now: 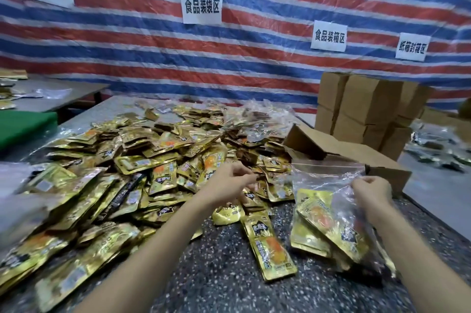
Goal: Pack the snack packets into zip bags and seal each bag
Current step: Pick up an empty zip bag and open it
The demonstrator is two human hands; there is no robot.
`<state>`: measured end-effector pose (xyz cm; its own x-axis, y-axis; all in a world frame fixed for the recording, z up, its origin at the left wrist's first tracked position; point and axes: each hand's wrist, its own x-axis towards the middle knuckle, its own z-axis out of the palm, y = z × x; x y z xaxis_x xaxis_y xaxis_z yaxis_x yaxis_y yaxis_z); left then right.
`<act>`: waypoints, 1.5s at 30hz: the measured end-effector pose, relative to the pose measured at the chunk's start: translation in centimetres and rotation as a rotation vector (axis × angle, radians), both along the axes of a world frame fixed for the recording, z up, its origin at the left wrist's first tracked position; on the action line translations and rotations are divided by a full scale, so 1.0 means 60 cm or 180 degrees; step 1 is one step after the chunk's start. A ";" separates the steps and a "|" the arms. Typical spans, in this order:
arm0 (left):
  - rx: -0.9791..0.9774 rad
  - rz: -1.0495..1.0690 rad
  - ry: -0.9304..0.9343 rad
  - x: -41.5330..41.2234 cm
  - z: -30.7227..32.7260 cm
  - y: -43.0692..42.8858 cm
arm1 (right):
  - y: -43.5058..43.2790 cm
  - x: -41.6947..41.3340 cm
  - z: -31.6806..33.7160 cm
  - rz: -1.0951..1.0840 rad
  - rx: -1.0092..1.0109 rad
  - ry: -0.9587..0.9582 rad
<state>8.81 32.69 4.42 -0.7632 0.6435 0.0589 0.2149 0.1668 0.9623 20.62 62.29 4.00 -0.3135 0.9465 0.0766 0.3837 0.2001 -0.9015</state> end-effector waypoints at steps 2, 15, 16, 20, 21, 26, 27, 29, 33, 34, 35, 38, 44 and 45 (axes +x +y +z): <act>-0.0022 0.0085 0.0068 -0.007 -0.006 -0.027 | -0.033 0.001 0.008 -0.0087 0.0441 -0.0196; 0.0287 0.0658 0.0554 -0.001 0.010 -0.185 | -0.311 -0.030 -0.028 0.2275 0.1729 0.0615; 0.0277 0.0769 0.0667 0.000 0.009 -0.202 | -0.322 -0.041 -0.029 0.2349 0.1730 0.0613; 0.0022 0.1207 0.1054 0.001 -0.001 -0.281 | -0.364 -0.079 -0.027 0.2616 0.1687 0.0637; -0.0114 0.1329 0.1181 -0.003 -0.005 -0.302 | -0.375 -0.088 -0.026 0.2701 0.1675 0.0648; -0.1488 0.2375 0.1832 -0.044 -0.034 -0.401 | -0.420 -0.125 -0.022 0.2971 0.1589 0.0643; -0.1855 0.2737 0.1805 -0.054 -0.037 -0.421 | -0.427 -0.130 -0.023 0.3014 0.1571 0.0638; -0.2474 0.3354 0.1429 -0.077 -0.048 -0.471 | -0.436 -0.137 -0.026 0.3100 0.1563 0.0605; -0.3174 0.3210 0.0449 -0.099 -0.090 -0.567 | -0.440 -0.139 -0.038 0.3187 0.1438 0.0570; -0.3281 0.3104 0.0480 -0.096 -0.100 -0.578 | -0.439 -0.138 -0.041 0.3195 0.1403 0.0564; -0.3367 0.3087 0.0639 -0.092 -0.108 -0.585 | -0.438 -0.137 -0.044 0.3201 0.1353 0.0560; -0.3186 0.3376 0.1198 -0.081 -0.114 -0.587 | -0.436 -0.132 -0.049 0.3201 0.1156 0.0563; -0.1748 0.3580 0.1753 -0.059 -0.062 -0.556 | -0.461 -0.120 -0.029 0.3274 0.1125 0.0672; -0.1550 0.3452 0.1825 -0.053 -0.046 -0.545 | -0.470 -0.118 -0.021 0.3364 0.1111 0.0719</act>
